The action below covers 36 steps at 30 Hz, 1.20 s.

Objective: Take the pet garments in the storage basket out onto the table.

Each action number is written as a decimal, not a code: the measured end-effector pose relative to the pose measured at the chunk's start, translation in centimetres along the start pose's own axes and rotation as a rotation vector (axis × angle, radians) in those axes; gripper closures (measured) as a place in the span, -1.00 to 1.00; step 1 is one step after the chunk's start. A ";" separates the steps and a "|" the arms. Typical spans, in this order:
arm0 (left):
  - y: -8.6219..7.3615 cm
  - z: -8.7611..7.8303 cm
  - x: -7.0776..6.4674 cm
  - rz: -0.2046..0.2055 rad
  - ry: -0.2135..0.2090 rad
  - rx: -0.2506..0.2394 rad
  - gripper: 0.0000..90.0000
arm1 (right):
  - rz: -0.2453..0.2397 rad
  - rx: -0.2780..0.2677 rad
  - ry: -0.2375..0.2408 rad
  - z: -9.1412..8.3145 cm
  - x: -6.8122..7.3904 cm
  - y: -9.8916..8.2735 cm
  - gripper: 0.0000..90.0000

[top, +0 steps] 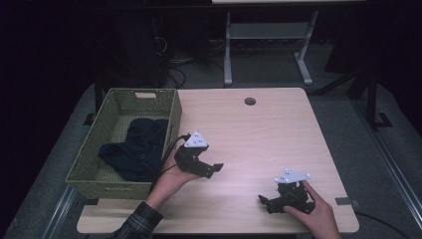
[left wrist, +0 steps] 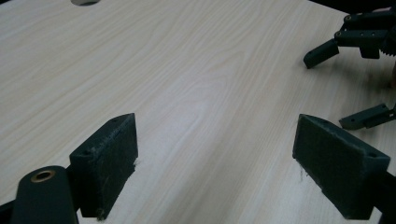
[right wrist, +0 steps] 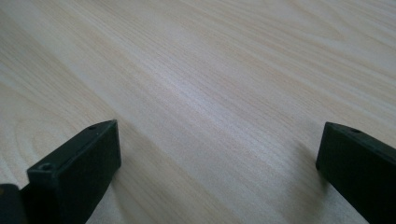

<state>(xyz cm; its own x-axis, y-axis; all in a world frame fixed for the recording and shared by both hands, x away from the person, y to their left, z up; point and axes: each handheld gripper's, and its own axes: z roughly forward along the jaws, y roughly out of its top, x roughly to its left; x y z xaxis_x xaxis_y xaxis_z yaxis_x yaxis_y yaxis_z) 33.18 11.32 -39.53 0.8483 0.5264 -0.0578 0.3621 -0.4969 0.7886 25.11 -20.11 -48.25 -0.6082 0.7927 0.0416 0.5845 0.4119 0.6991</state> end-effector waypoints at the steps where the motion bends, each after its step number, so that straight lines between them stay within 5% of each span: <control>1: 0.0 0.0 0.0 0.000 0.000 0.000 -0.70 | 0.000 0.000 0.000 0.0 0.0 0.0 -1.00; 19: 1.7 -0.3 1.4 0.018 -0.002 -0.020 -0.69 | -0.003 0.001 0.000 0.0 0.0 0.0 -1.00; 36: 2.2 -2.7 2.7 0.016 0.027 -0.068 -0.69 | 0.000 0.002 0.000 0.0 0.0 0.0 -1.00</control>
<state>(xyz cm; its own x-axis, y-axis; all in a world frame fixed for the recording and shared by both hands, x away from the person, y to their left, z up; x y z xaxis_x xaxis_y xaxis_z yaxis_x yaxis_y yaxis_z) 35.22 13.49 -36.28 0.8427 0.5375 -0.0293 0.3210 -0.4581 0.8289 25.11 -20.11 -48.24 -0.6086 0.7924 0.0416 0.5852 0.4128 0.6979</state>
